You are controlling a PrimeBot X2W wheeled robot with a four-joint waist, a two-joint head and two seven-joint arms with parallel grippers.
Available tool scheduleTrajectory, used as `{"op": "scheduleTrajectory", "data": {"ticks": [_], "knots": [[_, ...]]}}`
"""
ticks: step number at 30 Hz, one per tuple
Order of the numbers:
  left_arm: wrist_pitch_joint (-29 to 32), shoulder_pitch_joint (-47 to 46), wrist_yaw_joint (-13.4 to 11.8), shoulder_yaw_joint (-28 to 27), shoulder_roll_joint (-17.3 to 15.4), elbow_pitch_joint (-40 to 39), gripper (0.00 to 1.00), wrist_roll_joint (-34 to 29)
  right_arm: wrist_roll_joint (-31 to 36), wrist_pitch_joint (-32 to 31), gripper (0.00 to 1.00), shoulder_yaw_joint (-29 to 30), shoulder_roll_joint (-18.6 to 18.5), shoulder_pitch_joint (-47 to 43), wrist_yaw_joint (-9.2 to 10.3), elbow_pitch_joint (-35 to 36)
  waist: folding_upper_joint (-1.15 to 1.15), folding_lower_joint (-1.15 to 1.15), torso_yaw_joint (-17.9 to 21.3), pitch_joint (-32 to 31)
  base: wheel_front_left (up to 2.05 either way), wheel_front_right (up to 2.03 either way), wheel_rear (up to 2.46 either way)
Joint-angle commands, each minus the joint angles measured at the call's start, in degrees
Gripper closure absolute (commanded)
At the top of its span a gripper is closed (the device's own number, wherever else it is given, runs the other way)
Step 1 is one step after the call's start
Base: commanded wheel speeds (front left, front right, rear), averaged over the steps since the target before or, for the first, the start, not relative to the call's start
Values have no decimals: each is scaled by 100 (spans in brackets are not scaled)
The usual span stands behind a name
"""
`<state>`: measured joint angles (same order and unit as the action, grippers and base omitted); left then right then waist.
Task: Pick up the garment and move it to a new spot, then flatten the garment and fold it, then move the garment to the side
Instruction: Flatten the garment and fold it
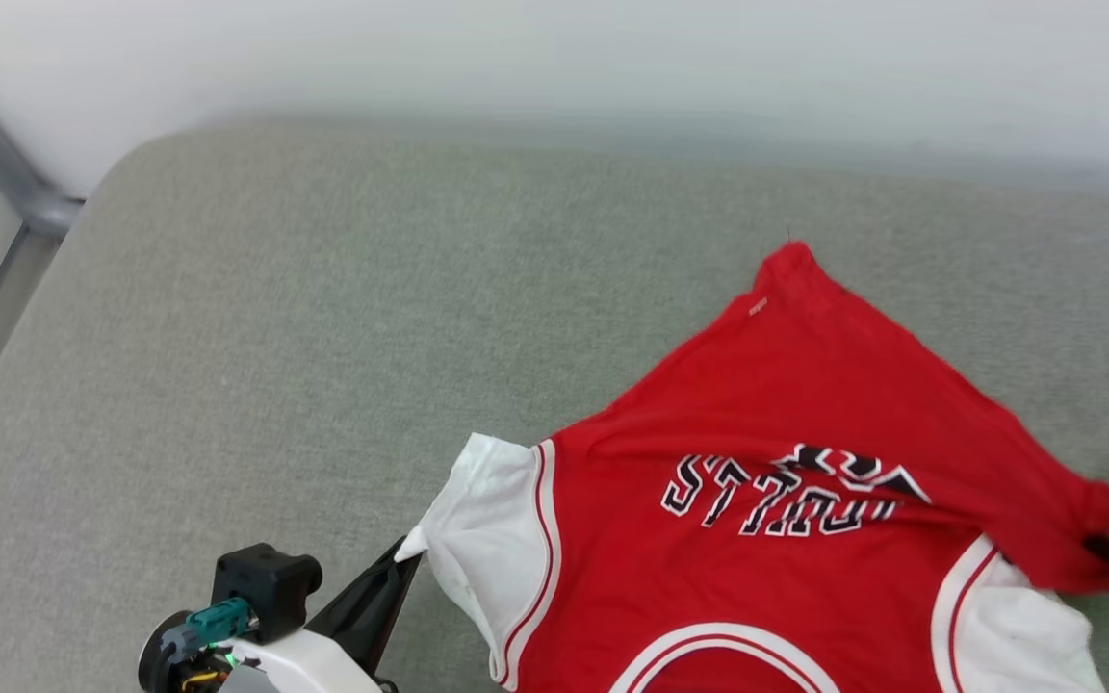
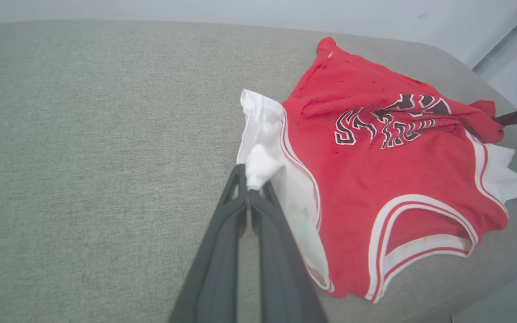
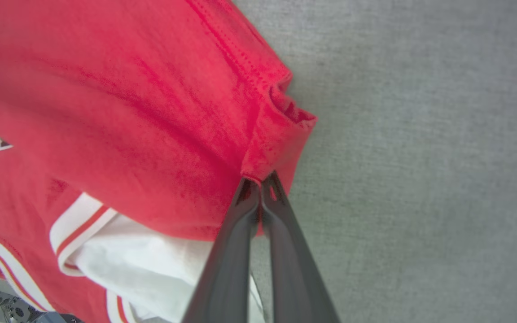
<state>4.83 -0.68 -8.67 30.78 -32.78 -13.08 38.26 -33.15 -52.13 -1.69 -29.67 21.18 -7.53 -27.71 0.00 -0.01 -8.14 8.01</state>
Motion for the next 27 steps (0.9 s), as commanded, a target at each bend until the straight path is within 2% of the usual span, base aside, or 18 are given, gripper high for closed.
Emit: {"op": "scheduleTrajectory", "data": {"ticks": [1, 11, 18, 19, 20, 27], "knots": [[-36, 75, -35, -35, 18, 12, 100, 29, -49, 13, 100, 51, 17, -178, 8, 50, 0, 1, 169, -206, 0, 0, 0], [-311, 221, -145, -105, 237, 148, 100, 183, -211, -115, 100, 585, 152, -1775, 8, 847, 0, 1, 328, -477, 0, 0, 0], [-386, 161, -114, -63, 360, 216, 100, 206, -153, -143, 100, 772, 406, -2160, 8, 1145, 0, 1, 376, -471, 0, 0, 0], [-384, 136, -102, -61, 359, 219, 100, 201, -147, -132, 48, 770, 416, -2125, 8, 1214, 0, 1, 375, -455, 0, 0, 0], [-382, 116, -105, -57, 355, 219, 100, 192, -149, -120, 0, 798, 426, -2071, 8, 1261, 0, 1, 374, -440, 0, 0, 0], [-366, 8, -85, -43, 316, 175, 100, 134, -164, -240, 0, 861, 278, -1533, 8, 1899, 0, 1, 278, -238, 0, 0, 0]]}}
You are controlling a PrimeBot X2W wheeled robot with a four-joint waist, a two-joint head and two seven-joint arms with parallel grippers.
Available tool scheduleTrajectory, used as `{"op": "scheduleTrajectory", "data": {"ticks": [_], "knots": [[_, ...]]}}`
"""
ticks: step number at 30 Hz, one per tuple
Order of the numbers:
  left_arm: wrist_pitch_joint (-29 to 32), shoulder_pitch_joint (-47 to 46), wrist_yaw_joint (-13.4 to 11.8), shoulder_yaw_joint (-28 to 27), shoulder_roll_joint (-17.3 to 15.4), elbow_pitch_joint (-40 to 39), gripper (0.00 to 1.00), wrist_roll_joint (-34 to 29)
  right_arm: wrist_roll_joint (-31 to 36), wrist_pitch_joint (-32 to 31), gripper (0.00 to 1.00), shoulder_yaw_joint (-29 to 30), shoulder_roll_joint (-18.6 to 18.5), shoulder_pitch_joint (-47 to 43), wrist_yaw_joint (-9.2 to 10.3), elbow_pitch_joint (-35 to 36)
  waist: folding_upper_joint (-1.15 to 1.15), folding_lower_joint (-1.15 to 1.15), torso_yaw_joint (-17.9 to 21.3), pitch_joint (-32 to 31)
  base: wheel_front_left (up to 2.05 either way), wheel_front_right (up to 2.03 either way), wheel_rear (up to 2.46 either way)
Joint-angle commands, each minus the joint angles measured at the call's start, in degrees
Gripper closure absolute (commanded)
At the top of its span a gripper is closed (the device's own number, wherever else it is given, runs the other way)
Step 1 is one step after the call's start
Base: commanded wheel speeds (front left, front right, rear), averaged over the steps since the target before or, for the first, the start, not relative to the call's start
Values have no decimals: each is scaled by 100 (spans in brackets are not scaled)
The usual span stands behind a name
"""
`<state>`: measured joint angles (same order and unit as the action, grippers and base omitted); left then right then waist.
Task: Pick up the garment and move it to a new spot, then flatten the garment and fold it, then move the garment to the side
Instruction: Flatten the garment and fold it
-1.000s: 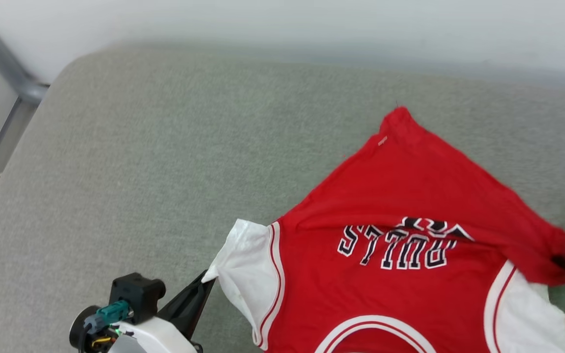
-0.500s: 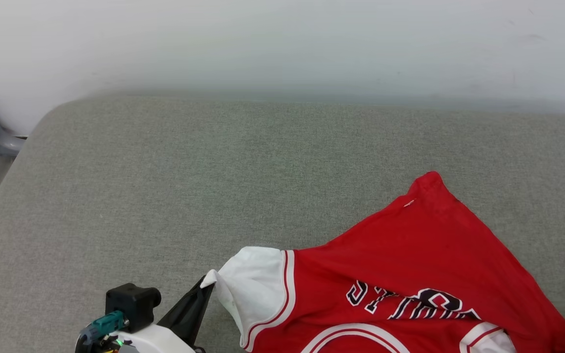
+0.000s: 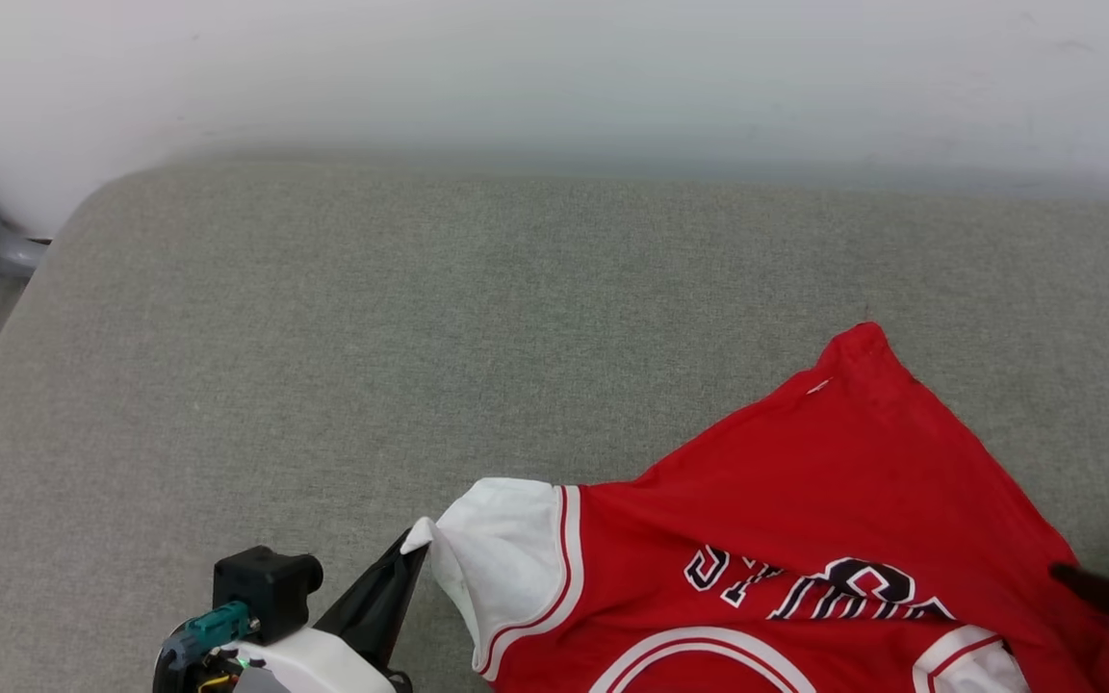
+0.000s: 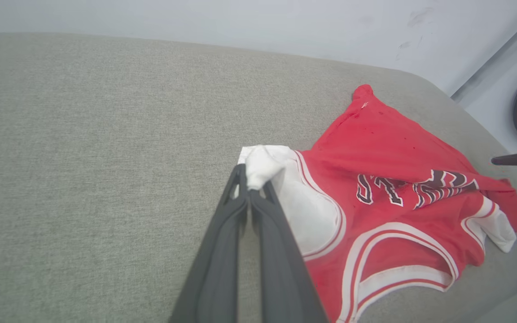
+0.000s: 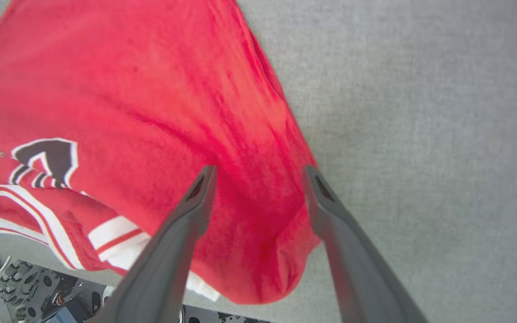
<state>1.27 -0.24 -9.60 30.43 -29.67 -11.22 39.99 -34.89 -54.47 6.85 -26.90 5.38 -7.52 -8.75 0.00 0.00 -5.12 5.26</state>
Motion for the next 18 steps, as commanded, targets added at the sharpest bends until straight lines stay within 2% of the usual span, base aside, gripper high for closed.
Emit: {"op": "scheduleTrajectory", "data": {"ticks": [1, 5, 9, 18], "knots": [[-15, -66, 10, -3, 10, -20, 100, -50, -10, -71, 0, -2, -5, 171, 6, 136, 0, 0, -51, 81, 0, 0, 0], [-17, -167, 47, 43, 23, -48, 100, -99, 49, -335, 0, -115, -53, 656, 6, 556, 0, 0, -182, 254, 0, 0, 0], [-3, -305, 72, 96, 47, -123, 100, -156, 160, -671, 0, -243, 35, 1292, 6, 692, 0, 0, -367, 504, 0, 0, 0], [11, -637, 156, 269, 205, -190, 100, -313, 694, -1086, 0, -355, 147, 2398, 7, 66, 0, 0, -932, 1137, 0, 0, 0]]}}
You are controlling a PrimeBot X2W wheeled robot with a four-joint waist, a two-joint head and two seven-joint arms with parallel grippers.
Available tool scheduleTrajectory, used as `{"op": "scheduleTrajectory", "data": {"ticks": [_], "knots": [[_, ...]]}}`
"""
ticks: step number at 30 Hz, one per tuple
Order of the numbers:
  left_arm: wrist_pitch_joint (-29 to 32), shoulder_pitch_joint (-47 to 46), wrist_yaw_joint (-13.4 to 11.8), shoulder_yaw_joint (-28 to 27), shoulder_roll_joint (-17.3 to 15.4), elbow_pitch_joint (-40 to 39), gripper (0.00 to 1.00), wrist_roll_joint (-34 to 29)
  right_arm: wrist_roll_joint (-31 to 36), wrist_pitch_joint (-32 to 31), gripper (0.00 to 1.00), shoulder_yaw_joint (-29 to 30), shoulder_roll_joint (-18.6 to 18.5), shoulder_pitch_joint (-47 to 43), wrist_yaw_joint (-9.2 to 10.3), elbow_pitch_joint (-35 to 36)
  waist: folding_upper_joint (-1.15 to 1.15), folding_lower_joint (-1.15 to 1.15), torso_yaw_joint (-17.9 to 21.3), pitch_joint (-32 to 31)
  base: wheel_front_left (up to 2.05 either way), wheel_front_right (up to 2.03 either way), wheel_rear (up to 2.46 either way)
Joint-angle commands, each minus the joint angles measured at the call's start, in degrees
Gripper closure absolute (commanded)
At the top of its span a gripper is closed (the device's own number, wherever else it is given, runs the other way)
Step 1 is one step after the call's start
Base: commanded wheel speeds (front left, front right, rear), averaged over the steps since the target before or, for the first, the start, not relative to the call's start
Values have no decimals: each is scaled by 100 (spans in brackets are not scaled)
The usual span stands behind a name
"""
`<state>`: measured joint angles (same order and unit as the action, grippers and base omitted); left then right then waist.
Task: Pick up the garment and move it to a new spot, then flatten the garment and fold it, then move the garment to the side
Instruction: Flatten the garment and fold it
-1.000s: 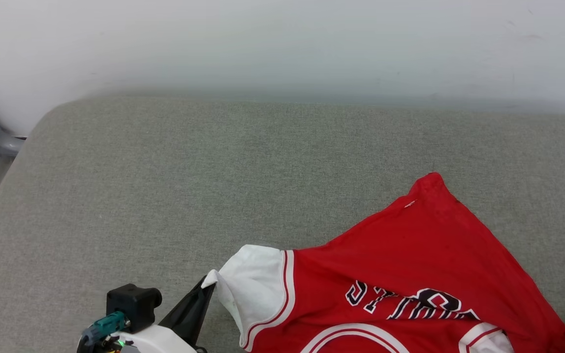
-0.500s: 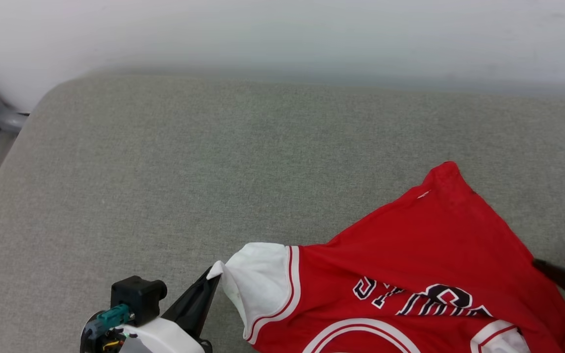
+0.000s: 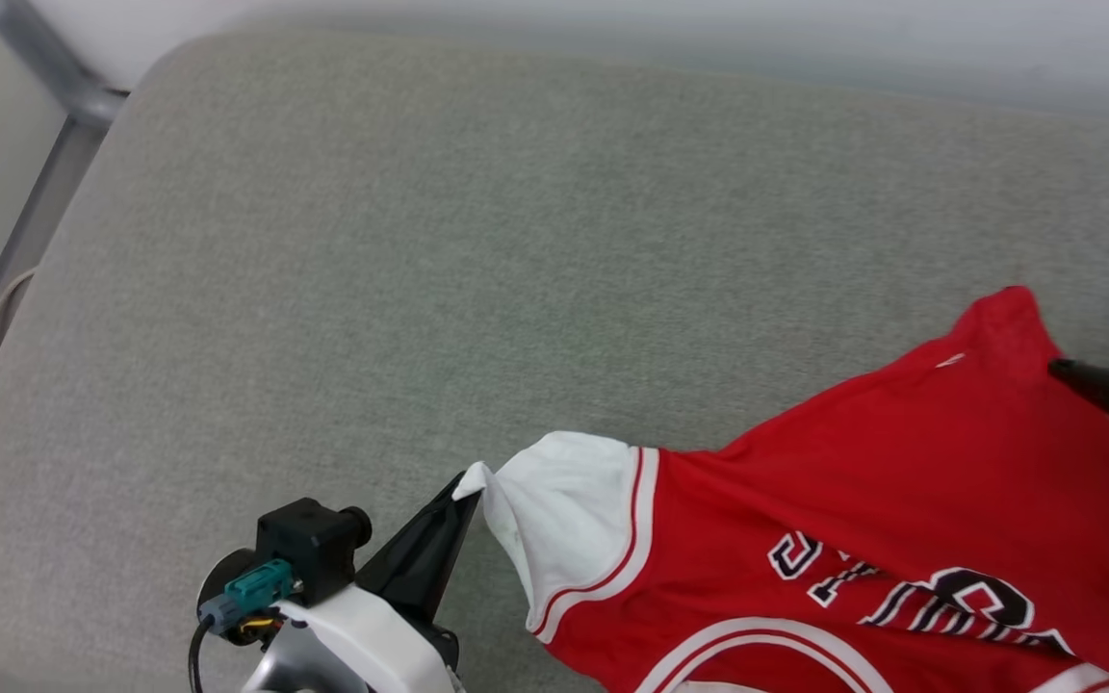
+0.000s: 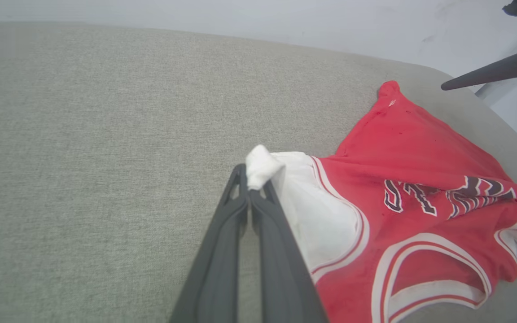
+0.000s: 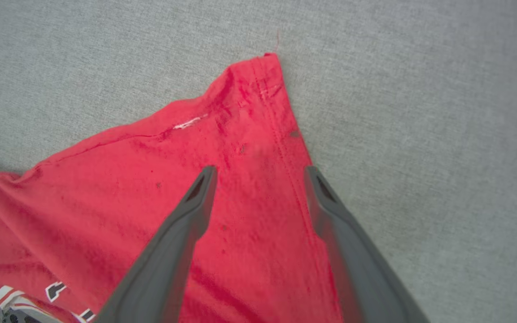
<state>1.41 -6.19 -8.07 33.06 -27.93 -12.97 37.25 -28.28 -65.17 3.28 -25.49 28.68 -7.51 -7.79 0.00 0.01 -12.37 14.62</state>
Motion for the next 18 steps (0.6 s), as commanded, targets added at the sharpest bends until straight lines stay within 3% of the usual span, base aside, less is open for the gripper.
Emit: {"op": "scheduleTrajectory", "data": {"ticks": [1, 18], "knots": [[-8, -80, 16, 26, 55, -16, 100, -40, 89, -16, 0, -5, 2, 157, 5, -130, 0, -1, -266, 259, 0, 0, 0], [-82, -373, 137, 230, 241, 91, 100, -126, 583, 472, 0, -204, -102, 806, 5, -1595, 0, -1, -843, 762, 0, 0, 0]]}}
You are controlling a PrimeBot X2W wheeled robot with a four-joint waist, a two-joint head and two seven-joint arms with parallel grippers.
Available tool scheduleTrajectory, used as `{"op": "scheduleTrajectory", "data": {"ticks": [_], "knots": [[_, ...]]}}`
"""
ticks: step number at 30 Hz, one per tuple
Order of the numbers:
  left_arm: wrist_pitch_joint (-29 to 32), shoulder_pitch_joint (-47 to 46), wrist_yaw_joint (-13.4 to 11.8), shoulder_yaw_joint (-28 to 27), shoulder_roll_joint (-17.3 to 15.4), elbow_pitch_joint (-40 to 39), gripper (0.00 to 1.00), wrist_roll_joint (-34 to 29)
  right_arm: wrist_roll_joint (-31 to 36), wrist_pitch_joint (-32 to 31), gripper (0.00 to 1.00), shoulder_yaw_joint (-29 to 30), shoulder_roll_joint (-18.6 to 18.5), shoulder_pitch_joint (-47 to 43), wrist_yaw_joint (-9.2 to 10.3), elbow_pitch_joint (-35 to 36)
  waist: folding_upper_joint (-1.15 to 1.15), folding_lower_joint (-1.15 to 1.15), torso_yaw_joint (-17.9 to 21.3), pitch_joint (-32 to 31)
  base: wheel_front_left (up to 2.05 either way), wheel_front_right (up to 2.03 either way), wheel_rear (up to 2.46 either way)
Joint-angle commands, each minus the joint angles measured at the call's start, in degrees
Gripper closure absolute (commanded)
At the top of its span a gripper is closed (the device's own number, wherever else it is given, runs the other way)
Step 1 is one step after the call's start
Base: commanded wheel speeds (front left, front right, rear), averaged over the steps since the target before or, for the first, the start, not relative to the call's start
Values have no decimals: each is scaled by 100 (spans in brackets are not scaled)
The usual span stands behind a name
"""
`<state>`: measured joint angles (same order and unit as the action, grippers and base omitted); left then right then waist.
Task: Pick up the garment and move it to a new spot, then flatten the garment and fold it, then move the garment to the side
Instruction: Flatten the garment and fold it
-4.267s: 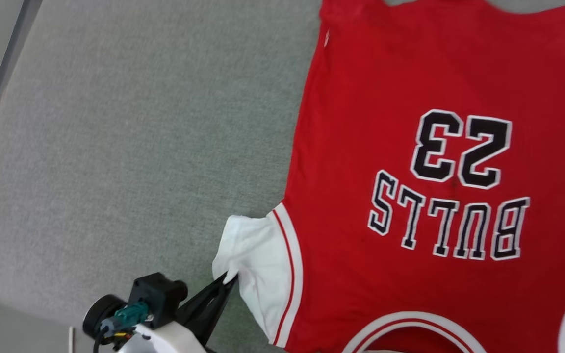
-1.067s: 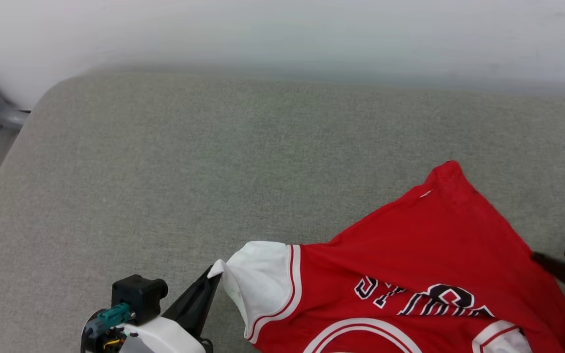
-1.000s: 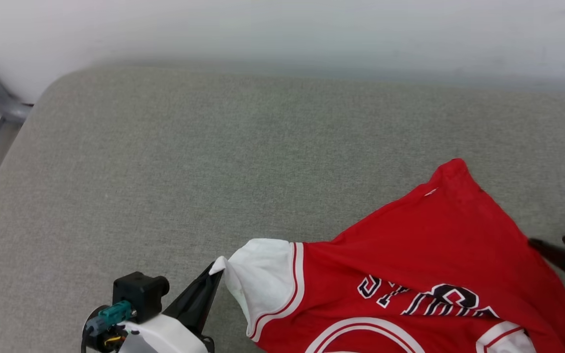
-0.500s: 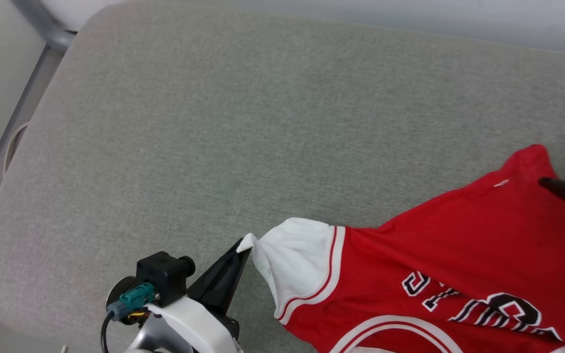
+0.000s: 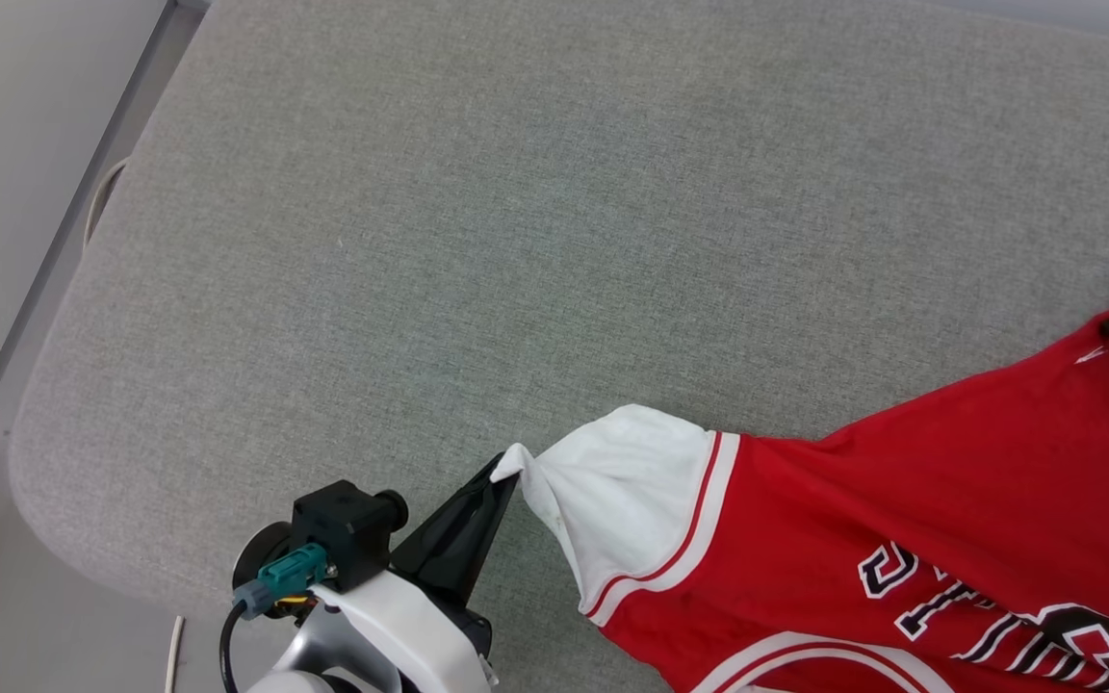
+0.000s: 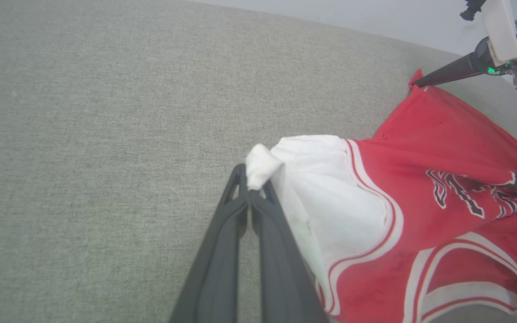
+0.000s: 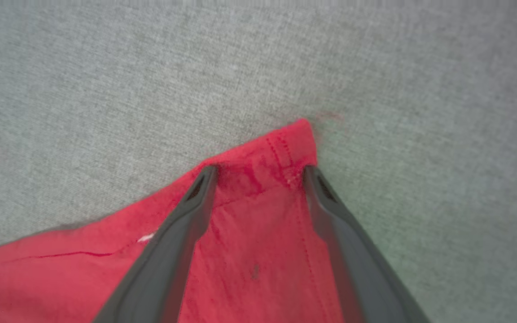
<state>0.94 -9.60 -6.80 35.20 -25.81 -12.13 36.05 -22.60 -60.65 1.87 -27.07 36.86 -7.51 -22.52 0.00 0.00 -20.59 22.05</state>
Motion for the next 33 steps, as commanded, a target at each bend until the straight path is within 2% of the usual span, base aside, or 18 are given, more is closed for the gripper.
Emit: {"op": "scheduleTrajectory", "data": {"ticks": [1, 4, 5, 6, 7, 12, 18, 26, 33], "knots": [[-33, -39, 14, 24, 30, 16, 100, -5, 17, 61, 0, -76, 62, -16, 5, -185, 0, 0, -34, 26, 0, 0, 0], [-47, -70, 25, 46, 45, 40, 100, -5, -37, 182, 0, -162, 85, -25, 5, -333, 0, 0, -67, 36, 0, 0, 0], [-45, -79, 28, 50, 50, 51, 100, -1, -63, 220, 15, -217, 92, -24, 4, -373, 0, 0, -77, 36, 0, 0, 0], [-46, -86, 30, 53, 54, 60, 100, 3, -84, 259, 63, -249, 96, -28, 4, -421, 0, 0, -85, 36, 0, 0, 0], [-46, -97, 36, 56, 61, 71, 100, 7, -102, 292, 100, -293, 99, -35, 3, -467, 0, 0, -94, 33, 0, 0, 0], [-77, -121, 38, 43, 73, 147, 100, 32, -180, 501, 100, -436, 41, -25, 4, -638, 0, 0, -88, -59, 0, 0, 0], [-106, -48, -11, -11, 7, 198, 100, 77, -311, 1178, 100, -526, -9, 111, 4, -761, 0, 0, 41, -356, 0, 0, 0], [-101, 67, -115, -188, -214, 107, 100, 92, -636, 2092, 100, -673, -35, 290, 4, -920, 0, 0, 377, -972, 0, 0, 0], [-38, -12, -181, -345, -404, -61, 100, 74, -904, 2585, 100, -792, -112, 334, 5, -817, 0, 0, 686, -1398, 0, 0, 0]]}}
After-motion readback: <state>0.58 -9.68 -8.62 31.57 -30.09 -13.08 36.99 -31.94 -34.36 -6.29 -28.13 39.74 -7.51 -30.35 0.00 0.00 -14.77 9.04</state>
